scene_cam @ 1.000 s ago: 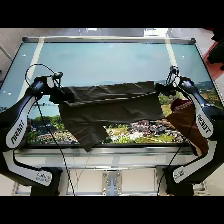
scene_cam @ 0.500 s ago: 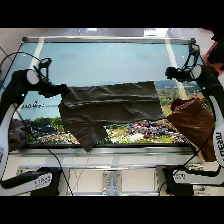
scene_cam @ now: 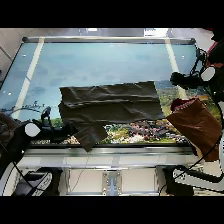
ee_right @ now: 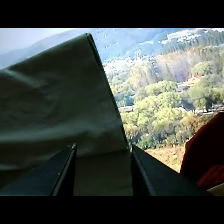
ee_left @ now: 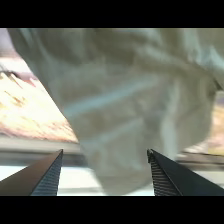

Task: Fold the shirts.

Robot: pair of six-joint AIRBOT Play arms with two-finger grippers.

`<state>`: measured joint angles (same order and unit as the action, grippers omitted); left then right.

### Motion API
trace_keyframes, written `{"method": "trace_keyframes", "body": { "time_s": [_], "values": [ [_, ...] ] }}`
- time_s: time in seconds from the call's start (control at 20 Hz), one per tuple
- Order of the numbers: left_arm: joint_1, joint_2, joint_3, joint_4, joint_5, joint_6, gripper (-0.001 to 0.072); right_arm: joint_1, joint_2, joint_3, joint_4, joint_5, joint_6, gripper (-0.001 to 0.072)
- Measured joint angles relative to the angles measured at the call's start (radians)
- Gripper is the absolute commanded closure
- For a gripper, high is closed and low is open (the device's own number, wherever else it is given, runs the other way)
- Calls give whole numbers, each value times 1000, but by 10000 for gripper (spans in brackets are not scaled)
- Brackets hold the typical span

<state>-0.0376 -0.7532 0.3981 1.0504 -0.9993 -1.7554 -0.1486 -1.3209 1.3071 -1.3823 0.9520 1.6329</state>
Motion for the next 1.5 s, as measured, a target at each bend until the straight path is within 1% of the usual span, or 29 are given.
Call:
{"method": "trace_keyframes", "body": {
  "time_s": [0.1, 0.3, 0.5, 0.65, 0.7, 0.75, 0.8, 0.85, 0.95, 1.0, 1.05, 1.15, 1.25, 1.3, 1.35, 1.4, 1.5],
  "values": [
    [0, 14, -59, -69, 26, -20, 102, -2, 1, -6, 32, -4, -20, 308],
    [0, 19, -119, -128, 60, -44, 102, -3, 2, -11, 67, -18, -41, 308],
    [-1, -17, -139, -148, 116, -44, 102, -3, 3, -13, 103, -29, -55, 308],
    [-1, -66, -143, -183, 153, -18, 105, -3, 8, -13, 126, -41, -62, 308],
    [-1, -82, -143, -204, 169, -1, 137, -3, 12, -13, 130, -42, -63, 308],
    [-1, -99, -144, -224, 183, 13, 276, -3, 18, -13, 134, -45, -64, 308],
    [-1, -115, -145, -234, 196, 27, 520, -3, 26, -13, 137, -46, -66, 308],
    [-1, -132, -146, -240, 207, 37, 695, -3, 35, -13, 138, -45, -66, 308],
    [-1, -160, -147, -279, 224, 80, 699, -5, 58, -14, 138, -29, -66, 313],
    [-1, -168, -146, -306, 230, 107, 699, -10, 69, -19, 139, -14, -66, 388],
    [-1, -174, -146, -332, 232, 135, 699, -20, 77, -28, 146, 3, -66, 448],
    [-1, -182, -146, -382, 238, 185, 699, -56, 88, -77, 178, 63, -65, 438],
    [-1, -186, -145, -416, 236, 218, 699, -107, 94, -179, 232, 132, -63, 433],
    [-1, -187, -144, -426, 229, 233, 700, -129, 96, -245, 268, 156, -65, 388],
    [-1, -188, -143, -434, 223, 243, 699, -146, 98, -314, 306, 167, -79, 303],
    [-1, -188, -143, -441, 219, 253, 699, -154, 100, -377, 348, 166, -97, 288],
    [-1, -189, -143, -456, 212, 269, 699, -152, 104, -496, 443, 124, -128, 288]
  ]
}}
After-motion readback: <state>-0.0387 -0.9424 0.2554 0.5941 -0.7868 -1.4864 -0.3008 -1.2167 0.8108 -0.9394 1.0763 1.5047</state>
